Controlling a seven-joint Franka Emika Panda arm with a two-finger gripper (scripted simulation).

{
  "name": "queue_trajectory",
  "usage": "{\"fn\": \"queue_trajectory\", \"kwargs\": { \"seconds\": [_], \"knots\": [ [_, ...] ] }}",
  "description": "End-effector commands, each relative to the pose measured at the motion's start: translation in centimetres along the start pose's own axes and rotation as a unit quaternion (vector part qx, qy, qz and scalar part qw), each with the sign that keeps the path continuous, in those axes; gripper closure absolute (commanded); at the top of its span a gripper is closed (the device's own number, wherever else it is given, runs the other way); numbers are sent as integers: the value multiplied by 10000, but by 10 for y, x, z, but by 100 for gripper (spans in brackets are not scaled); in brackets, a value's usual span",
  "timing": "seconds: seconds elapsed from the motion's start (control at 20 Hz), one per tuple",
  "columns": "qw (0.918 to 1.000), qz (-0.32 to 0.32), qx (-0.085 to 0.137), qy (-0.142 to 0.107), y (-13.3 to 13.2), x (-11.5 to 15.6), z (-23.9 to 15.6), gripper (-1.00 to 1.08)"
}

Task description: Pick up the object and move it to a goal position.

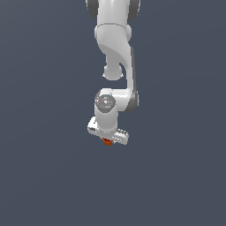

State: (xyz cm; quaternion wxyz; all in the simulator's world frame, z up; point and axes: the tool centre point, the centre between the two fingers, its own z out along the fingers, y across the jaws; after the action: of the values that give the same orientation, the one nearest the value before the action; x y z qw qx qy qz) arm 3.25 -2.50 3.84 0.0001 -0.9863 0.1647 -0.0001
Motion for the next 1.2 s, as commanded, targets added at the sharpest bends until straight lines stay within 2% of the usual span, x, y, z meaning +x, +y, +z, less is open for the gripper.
{"fn": "queue_trajectory", "kwargs": {
  "seconds": [0.0,0.6,1.15],
  "knots": [
    [10000,1,-1,-1,0,0,0,108],
    [10000,1,-1,-1,-16,-21,-28,108],
    [10000,1,-1,-1,-59,-77,-108,108]
  ]
}}
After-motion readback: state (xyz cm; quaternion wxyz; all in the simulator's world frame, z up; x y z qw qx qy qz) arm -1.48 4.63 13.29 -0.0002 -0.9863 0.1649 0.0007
